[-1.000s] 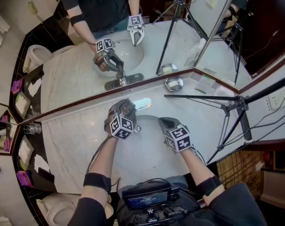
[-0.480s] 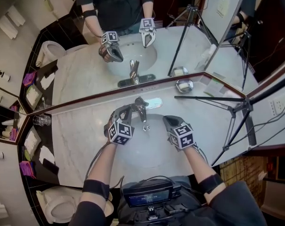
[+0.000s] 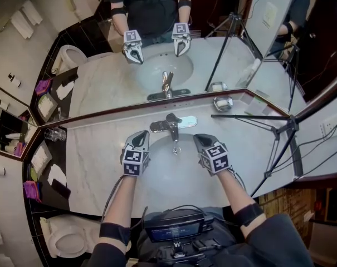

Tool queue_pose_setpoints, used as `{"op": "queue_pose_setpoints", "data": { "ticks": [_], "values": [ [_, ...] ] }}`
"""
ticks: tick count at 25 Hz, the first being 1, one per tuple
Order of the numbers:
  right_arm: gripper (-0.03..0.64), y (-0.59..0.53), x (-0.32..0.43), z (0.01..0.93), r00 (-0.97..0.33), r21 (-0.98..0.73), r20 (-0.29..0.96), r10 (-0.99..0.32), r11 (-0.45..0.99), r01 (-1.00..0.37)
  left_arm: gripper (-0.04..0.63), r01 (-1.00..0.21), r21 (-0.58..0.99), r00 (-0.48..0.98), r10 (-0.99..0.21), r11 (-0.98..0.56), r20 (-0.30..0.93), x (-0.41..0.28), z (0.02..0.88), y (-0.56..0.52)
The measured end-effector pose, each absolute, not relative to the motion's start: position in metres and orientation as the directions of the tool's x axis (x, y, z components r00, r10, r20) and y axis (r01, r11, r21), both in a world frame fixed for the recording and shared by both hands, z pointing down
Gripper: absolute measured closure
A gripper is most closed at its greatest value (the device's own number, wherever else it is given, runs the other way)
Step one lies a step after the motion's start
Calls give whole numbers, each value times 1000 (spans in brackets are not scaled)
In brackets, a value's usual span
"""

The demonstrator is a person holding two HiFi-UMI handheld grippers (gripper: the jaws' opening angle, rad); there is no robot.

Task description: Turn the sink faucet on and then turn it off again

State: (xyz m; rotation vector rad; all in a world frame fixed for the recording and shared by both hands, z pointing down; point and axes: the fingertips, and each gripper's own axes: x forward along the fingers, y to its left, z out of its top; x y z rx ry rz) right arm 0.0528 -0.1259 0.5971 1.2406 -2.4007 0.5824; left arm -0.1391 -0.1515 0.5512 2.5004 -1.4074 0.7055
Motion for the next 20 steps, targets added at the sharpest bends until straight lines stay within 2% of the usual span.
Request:
{"op": "queue_pose_setpoints", "data": {
  "ticks": [11, 20],
  "values": [
    [598, -118, 49, 585, -549, -111, 502, -669, 579, -808, 595, -919, 55, 365, -791, -390, 491, -186, 560, -101],
    [598, -113, 57, 595, -531, -89, 522, -667, 576, -812, 595, -930, 62, 346, -807, -362, 478, -191, 561, -88]
  ]
}}
